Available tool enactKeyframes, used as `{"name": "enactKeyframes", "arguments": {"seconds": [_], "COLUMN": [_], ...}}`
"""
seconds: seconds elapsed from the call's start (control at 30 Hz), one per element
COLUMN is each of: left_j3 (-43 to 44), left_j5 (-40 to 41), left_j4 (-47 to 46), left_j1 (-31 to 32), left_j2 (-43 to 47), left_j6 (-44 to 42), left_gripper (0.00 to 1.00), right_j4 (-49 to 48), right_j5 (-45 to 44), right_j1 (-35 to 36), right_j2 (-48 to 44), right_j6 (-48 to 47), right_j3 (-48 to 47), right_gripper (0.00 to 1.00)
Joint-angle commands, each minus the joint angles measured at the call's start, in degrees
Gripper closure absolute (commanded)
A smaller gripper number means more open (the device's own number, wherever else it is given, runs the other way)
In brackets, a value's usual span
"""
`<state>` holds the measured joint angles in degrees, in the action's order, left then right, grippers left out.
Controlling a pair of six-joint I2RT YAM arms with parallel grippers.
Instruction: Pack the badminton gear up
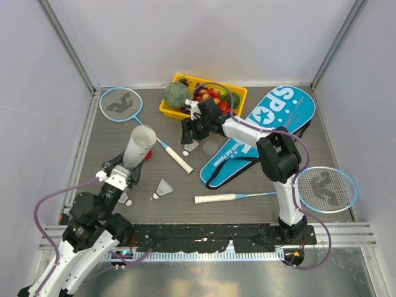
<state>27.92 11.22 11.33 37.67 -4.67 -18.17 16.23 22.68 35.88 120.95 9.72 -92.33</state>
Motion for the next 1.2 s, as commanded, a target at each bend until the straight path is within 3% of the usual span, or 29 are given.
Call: {"name": "enactKeyframes", "arguments": {"seconds": [0.0,0.2,0.4,0.63,0.7,1.17], "left_j3": [0.3,0.2,0.3,0.1,0.1,4.9], "left_j5": [-2.1,-2.6,-2.6,-2.5,-2.4,-0.6], "left_j4": [-5.4,-5.4,-5.4,-5.1,-5.1,-0.3], "left_j1": [0.2,0.1,0.1,0.1,0.1,0.1], "left_j2": [-0.8,-1.4,-1.4,-1.7,-1.7,-6.2], "left_j6": [0.1,-0.1,-0.1,-0.5,-0.5,-0.5], "left_gripper": [0.55,0.56,0.56,0.57,0.57,0.57], "right_j4": [1.2,0.5,0.7,0.0,-0.3,-1.7], "right_j5": [4.6,8.4,7.6,6.4,5.5,-6.9], "right_j1": [-0.3,-0.4,-0.5,-0.8,-1.1,1.4], "right_j2": [0.5,1.8,1.6,-0.8,-3.1,-35.3], "right_j6": [-1.4,-0.1,0.2,0.7,0.7,-5.9], "right_j3": [-3.3,-2.9,-2.7,-1.4,-0.8,3.4], "right_gripper": [0.33,0.45,0.5,0.89,0.95,0.95]}}
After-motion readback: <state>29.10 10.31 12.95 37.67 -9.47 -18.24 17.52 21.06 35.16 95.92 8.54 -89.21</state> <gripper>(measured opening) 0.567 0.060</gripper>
